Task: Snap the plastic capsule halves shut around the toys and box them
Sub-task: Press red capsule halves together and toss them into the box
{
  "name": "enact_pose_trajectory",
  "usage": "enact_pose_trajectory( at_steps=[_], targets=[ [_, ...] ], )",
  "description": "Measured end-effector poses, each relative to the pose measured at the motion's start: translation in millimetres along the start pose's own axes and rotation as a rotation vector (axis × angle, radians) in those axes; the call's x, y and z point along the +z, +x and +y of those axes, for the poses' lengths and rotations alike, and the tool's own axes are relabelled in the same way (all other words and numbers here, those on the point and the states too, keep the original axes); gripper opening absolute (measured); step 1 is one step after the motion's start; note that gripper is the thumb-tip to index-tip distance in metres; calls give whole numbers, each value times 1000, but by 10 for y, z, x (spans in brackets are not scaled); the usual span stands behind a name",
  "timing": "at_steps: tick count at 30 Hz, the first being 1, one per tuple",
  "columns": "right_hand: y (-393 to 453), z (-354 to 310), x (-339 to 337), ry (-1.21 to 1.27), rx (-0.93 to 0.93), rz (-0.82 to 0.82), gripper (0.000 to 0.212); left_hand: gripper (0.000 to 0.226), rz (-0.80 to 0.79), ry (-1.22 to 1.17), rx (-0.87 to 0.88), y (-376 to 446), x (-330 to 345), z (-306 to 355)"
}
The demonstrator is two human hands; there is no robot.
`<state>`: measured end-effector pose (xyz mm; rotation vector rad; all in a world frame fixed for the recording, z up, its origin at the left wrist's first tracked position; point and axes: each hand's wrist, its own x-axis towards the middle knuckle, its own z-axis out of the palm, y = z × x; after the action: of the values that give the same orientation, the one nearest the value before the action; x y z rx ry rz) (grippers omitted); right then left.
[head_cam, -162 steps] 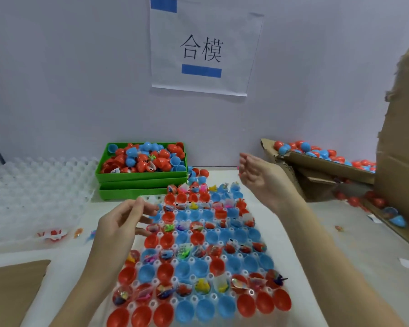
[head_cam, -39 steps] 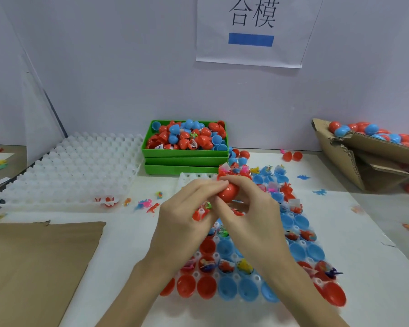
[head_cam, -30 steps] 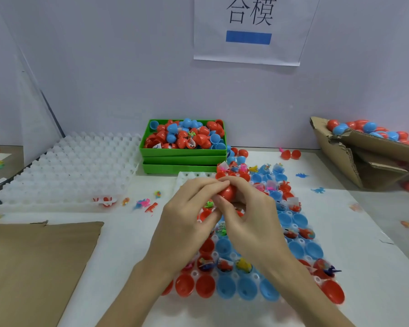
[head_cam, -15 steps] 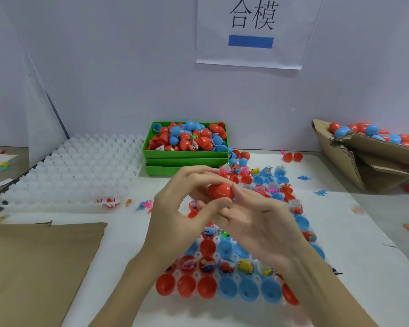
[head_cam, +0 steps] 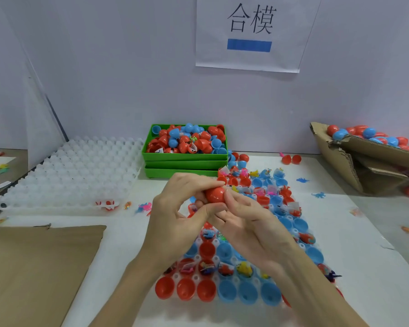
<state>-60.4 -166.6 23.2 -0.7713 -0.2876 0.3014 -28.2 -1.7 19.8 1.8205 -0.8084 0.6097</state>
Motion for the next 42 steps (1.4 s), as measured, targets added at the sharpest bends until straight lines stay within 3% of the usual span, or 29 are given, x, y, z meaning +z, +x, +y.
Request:
enact_pose_trajectory(
  at_steps=[8,11,14,18,20,22,24,26,28,31,34,37,42],
  targets=[
    [13,9,13,-42,-43,31,37,38,-5,-98,-63,7,-2,-39],
    [-1,-73,6,-109,3,76,31,37,-34,-96,-93,12,-11,-60],
    [-24,-169,-56,-251,74,106,39,39,-70,-52,-75,11,-32,-85],
    [-6,-347,-130,-168,126,164,46,51,-57,22,-139,-6,-3,-96],
    [44,-662,-182,36,33,267,46,39,-2,-6,-184,5,0,-105],
    [93,-1160,-253,275,-181,362,37,27,42,-3,-176,22,-16,-126],
    [127,-1643,-324,356,-412,433,39,24,50,25,-163,38,-38,-159],
    [138,-1884,-415,279,-460,487,61,27,39,47,-179,45,-46,-196],
    [96,-1811,-501,94,-363,509,69,19,22,87,-219,41,-36,-247],
    [-9,-1399,-602,-163,-214,489,61,17,0,174,-261,5,-36,-339],
    [-89,-1026,-604,-343,-125,465,41,11,-18,207,-308,-28,-44,-417],
    [-101,-795,-586,-445,-103,498,26,10,-39,246,-335,-50,-29,-464],
    [-169,-617,-543,-513,-67,535,22,14,-24,241,-399,-20,84,-504]
  ],
)
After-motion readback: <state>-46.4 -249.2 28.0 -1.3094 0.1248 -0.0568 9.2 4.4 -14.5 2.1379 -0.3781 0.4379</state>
